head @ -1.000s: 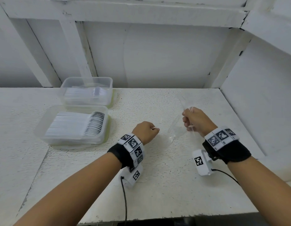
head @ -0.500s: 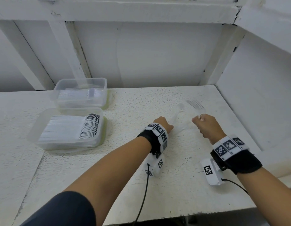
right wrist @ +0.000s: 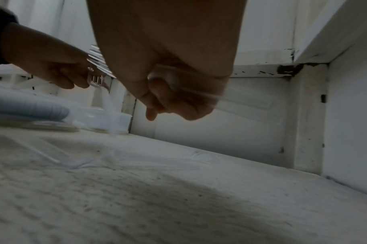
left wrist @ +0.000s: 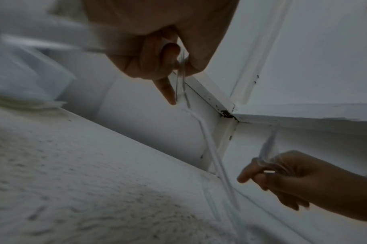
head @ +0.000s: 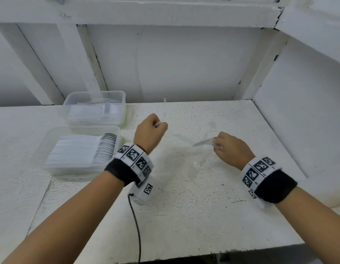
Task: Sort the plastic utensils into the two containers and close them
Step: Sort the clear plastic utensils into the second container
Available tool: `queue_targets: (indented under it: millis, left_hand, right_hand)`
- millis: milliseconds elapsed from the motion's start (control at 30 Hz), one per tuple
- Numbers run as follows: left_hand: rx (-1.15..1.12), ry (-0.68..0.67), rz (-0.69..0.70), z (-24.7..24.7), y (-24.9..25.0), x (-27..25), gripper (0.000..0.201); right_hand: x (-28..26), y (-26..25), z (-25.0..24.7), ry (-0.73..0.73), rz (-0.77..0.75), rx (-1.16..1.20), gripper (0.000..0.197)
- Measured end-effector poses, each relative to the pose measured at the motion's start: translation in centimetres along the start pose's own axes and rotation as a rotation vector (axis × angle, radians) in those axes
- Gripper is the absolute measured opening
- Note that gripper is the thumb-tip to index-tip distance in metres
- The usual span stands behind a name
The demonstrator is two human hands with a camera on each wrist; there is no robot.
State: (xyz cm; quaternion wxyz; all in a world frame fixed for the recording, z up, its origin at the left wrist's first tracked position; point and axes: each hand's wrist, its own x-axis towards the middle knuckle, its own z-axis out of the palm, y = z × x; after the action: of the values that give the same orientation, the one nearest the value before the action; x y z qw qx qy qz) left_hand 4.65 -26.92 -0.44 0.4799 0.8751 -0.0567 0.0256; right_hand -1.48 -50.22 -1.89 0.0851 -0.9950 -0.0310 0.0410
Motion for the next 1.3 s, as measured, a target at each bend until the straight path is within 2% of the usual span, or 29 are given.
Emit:
queue_targets:
  millis: [67,133,233,367,467,567,667,767,833,900,1033,1100,1167,1233,1300]
  left_hand:
    - [-0.088,0.071,-0.041,-1.1,-0.8,0.1,0.024]
    - [-0.149,0.136,-0.077,-1.8,-1.3,0.0,0.016]
    - [-0.194,0.151,-0.16,-2.0,-1.9,-0.2,0.028]
    - [-0.47,0.035,-0.297,-1.2,-1.7,-0.8,0.025]
    - [-0.541,-0.03,-0.36,-0.3,-1.2,-1.1,0.021]
    - [-0.475,-0.048,-0.379,1.0,-1.1,-0.3,0.023]
    - [-0.242,-0.156,-0.338,3.0,-0.6,0.9,0.021]
    - [-0.11,-0.251,-0.242,5.9,0.7,1.8,0.016]
    - [0.028,-0.313,-0.143,8.0,1.7,2.5,0.02]
    - [0.185,-0.394,-0.068,9.9,2.7,3.3,0.02]
    - [0.467,-0.578,0.002,12.6,3.6,4.2,0.039]
    - [0.563,-0.643,0.02,13.4,3.5,4.3,0.036]
    - [0.599,-0.663,0.032,13.9,3.3,4.2,0.021]
    - [0.615,-0.659,0.034,13.8,3.5,4.3,0.02]
    - [0.608,-0.649,0.025,13.3,3.5,4.2,0.027]
  right_hand:
    - [0.2,-0.6,0.1,-0.045,-0.056,-0.031,0.015]
    - [0.4,-0.9,0.7,-0.17,-0.129,-0.066,0.032]
    - [0.7,-1.2,1.4,-0.322,-0.168,-0.216,0.043]
    - [0.7,-1.6,1.7,-0.273,-0.172,-0.307,0.027]
    - [0.2,-1.3,1.6,-0.195,-0.151,-0.166,0.026]
    - [-0.4,-0.2,1.2,-0.02,0.051,0.171,0.022]
    - [-0.9,0.6,0.6,0.104,0.296,0.654,0.022]
    - [-1.6,0.5,0.1,0.115,0.485,1.036,0.016]
    - [-1.9,0.2,0.0,0.089,0.523,1.197,0.015]
    - [-2.0,-0.2,0.1,0.092,0.545,1.278,0.015]
    - [-2.0,-0.3,0.5,0.141,0.61,1.33,0.016]
    - [-2.1,-0.1,0.7,0.149,0.625,1.3,0.016]
    - [-2.2,0.0,0.7,0.15,0.644,1.288,0.014]
    - [-2.1,-0.1,0.7,0.154,0.658,1.283,0.012]
    - [-1.9,-0.4,0.6,0.158,0.654,1.27,0.011]
